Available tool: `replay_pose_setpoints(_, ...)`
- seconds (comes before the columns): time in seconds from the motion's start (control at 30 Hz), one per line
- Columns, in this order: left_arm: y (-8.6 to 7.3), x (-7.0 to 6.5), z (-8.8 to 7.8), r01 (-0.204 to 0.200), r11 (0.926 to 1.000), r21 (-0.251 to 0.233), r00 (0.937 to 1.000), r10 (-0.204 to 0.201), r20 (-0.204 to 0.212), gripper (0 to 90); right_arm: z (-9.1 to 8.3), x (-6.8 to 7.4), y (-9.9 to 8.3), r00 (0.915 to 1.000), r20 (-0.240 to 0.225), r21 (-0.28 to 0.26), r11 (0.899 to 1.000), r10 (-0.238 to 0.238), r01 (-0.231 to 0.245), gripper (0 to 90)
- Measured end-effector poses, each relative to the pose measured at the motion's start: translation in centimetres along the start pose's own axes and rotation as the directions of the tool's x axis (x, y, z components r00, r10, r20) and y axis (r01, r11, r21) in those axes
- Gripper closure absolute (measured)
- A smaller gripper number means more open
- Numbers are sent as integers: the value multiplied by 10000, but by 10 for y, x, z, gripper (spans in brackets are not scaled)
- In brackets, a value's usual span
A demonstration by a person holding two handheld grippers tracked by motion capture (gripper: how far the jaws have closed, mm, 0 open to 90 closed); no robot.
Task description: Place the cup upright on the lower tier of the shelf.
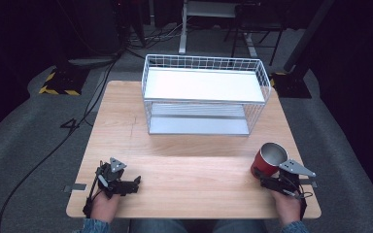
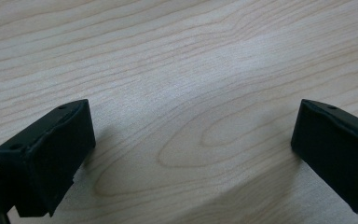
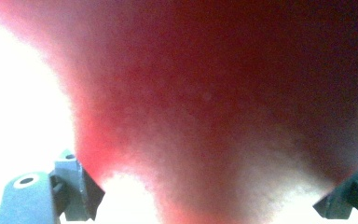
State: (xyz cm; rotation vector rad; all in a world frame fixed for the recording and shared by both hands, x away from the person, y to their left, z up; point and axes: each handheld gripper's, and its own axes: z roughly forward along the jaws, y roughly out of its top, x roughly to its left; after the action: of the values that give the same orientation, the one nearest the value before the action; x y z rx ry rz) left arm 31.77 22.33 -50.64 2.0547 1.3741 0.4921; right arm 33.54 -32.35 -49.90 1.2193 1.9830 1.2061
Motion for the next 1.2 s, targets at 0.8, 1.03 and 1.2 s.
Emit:
replay_pose_setpoints(0.8, 0, 0, 0, 17, 10000, 20, 10000, -17, 9, 0, -2, 1, 3, 9997, 249, -86, 10000, 14, -12, 170)
replay_pose_setpoints(1.03, 0, 0, 0, 22, 10000, 8, 10000, -22, 6, 1, -3, 4, 21, 9999, 80, -309, 9995, -101, 103, 170)
replay_pose_setpoints(1.2, 0, 0, 0, 2, 10000, -4, 10000, -2, -3, 1, -1, 6, 36, 9997, -41, -388, 9989, -250, 248, 170)
